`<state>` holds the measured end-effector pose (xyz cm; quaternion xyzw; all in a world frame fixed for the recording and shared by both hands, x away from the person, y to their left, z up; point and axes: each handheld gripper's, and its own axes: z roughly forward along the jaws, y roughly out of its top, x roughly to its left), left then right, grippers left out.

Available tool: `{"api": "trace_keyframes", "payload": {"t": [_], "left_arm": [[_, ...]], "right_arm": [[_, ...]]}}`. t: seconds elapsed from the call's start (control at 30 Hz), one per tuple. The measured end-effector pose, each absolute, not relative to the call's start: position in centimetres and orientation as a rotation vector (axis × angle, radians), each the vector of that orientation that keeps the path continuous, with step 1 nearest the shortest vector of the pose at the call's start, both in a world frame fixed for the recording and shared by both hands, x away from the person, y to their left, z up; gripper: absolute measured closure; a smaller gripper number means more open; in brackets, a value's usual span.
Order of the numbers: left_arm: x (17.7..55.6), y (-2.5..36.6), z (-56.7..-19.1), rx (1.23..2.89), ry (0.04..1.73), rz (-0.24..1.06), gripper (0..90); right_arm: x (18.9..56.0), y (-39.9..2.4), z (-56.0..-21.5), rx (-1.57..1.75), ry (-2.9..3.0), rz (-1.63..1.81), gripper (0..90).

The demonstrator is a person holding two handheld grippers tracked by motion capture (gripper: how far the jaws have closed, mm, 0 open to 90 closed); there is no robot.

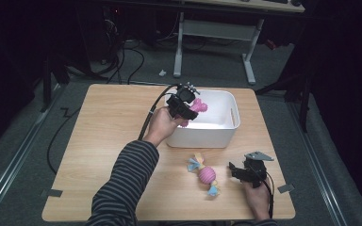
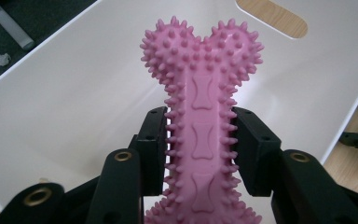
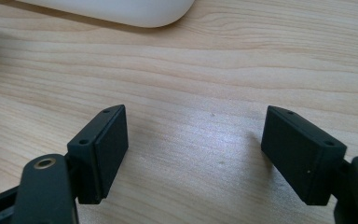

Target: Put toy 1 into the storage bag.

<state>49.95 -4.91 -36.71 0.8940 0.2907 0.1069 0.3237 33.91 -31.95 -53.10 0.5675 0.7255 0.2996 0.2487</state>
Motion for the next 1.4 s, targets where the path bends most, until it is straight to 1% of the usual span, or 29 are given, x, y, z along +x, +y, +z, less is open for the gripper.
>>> {"api": "trace_keyframes", "payload": {"t": [1.07, 1.33, 1.4], "left_arm": [[50.3, -5.7, -38.4, 2.389, 0.805, 0.282, 57.6], [50.0, -5.2, -37.7, 2.357, 0.804, 0.265, 55.4], [49.8, -4.9, -37.2, 2.346, 0.796, 0.271, 53.2]], "right_arm": [[33.9, -31.9, -53.1, 1.55, 1.978, 0.813, 23.0], [33.9, -31.9, -53.1, 1.549, 1.979, 0.814, 22.9], [33.9, -31.9, -53.1, 1.548, 1.979, 0.814, 23.0]]}}
